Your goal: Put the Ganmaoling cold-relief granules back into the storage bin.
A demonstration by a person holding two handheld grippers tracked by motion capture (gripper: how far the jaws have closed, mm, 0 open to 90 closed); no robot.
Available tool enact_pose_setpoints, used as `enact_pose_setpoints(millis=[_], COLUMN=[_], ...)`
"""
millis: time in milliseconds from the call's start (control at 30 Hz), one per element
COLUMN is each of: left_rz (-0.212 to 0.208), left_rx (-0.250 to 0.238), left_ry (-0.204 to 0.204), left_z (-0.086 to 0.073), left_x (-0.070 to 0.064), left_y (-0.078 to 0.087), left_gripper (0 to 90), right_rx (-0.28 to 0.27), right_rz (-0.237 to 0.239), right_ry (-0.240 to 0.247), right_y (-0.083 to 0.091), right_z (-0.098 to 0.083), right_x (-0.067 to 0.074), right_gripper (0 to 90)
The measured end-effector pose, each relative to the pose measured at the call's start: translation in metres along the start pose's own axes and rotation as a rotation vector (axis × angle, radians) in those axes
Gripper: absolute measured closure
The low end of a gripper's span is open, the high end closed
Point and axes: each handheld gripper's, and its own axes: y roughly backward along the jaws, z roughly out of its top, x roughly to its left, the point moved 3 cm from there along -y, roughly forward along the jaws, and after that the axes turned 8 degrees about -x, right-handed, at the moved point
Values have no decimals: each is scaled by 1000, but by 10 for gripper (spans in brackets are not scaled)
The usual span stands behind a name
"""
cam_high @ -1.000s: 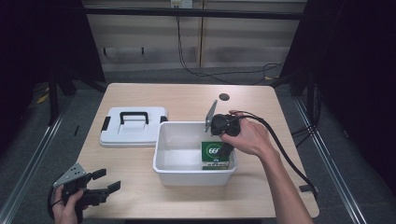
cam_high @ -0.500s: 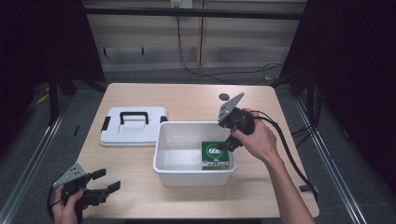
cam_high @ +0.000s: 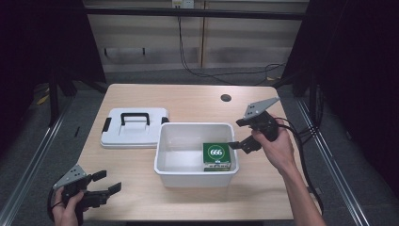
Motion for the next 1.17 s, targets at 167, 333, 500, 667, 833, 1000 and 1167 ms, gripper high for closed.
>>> enact_pose_setpoints(millis=[167,333,500,667,833,1000,1167], left_rz=[1,9,11,12,9,11,1], left_rx=[0,0,-2,0,-4,-4,-1], left_ry=[2,8,9,10,8,10,4], left_z=[0,-1,0,-1,0,0,0], left_x=[0,0,0,1,0,1,-1], left_y=[0,0,0,0,0,0,-1], left_gripper=[158,158,159,159,159,158,158], right_rx=[-49,-125,-154,-162,-176,-164,-164], right_rz=[-40,-112,-164,-216,-234,-265,-314], right_ry=[-33,-82,-103,-139,-177,-199,-253], right_y=[15,27,35,40,46,53,54], right_z=[-14,-32,-47,-71,-95,-119,-142], right_x=[2,5,7,12,16,16,9], right_gripper=[137,136,136,134,134,134,132])
